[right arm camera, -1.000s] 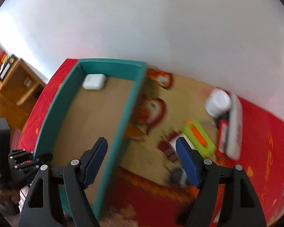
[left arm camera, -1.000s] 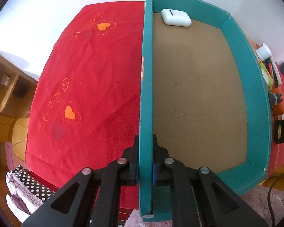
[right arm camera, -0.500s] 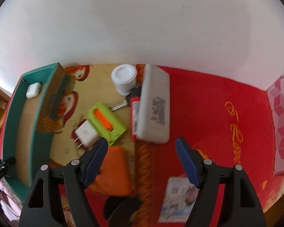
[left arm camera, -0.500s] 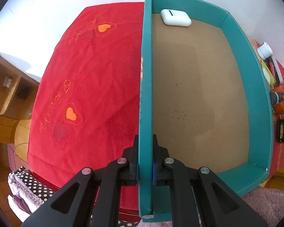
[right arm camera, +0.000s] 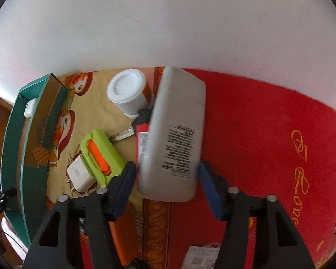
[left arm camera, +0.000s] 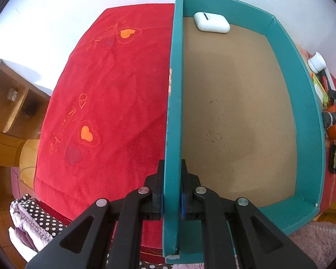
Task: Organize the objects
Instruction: 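Move the right gripper to the white remote control and grasp it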
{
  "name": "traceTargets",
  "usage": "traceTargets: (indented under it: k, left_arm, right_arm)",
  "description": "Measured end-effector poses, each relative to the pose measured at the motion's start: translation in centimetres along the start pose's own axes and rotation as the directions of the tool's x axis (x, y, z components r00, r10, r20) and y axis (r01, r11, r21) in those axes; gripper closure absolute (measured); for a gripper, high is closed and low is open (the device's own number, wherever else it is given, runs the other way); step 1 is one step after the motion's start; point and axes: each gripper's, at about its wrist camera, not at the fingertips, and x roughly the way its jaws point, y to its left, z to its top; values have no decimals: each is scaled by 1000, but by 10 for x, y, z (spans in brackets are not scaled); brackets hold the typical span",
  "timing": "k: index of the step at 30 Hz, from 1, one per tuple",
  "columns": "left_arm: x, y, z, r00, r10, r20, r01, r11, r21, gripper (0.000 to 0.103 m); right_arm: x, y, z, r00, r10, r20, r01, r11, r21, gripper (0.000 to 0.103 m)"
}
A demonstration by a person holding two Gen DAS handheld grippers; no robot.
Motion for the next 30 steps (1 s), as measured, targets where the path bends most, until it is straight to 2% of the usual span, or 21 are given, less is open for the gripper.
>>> traceTargets:
  k: [5, 9, 14, 20, 22, 26, 30]
  left_arm:
    - [-1, -1, 0, 1000, 7, -1, -7, 1000, 1, 94]
    - [-2, -1, 0, 1000, 5, -2, -5, 1000, 0, 94]
    - [-2, -1, 1, 1000, 5, -2, -5, 1000, -1, 94]
    - [-2, -1, 1, 1000, 3, -1, -3, 1000, 2, 94]
    - [-2, -1, 1, 1000, 3, 0, -3, 1000, 0, 94]
    - [-3, -1, 1, 1000, 4, 0, -4, 1000, -1, 94]
    - [-3, -1, 1, 1000, 3, 0, -3, 1000, -1, 94]
  right_arm:
    - [-10, -26, -2, 994, 109, 19, -110, 991, 79, 53]
    - [-14, -52, -4, 984, 175, 43, -180, 968, 175, 53]
    - [-19, -71, -6, 979, 194, 65, -204, 951, 233, 53]
    - [-20, -92, -8, 961, 262, 94, -278, 898, 340, 53]
    - [-24, -91, -9, 971, 219, 93, -238, 915, 326, 53]
    - [-27, -68, -6, 995, 88, 44, -94, 980, 175, 53]
    - [-22, -43, -4, 999, -39, 20, 38, 999, 36, 51]
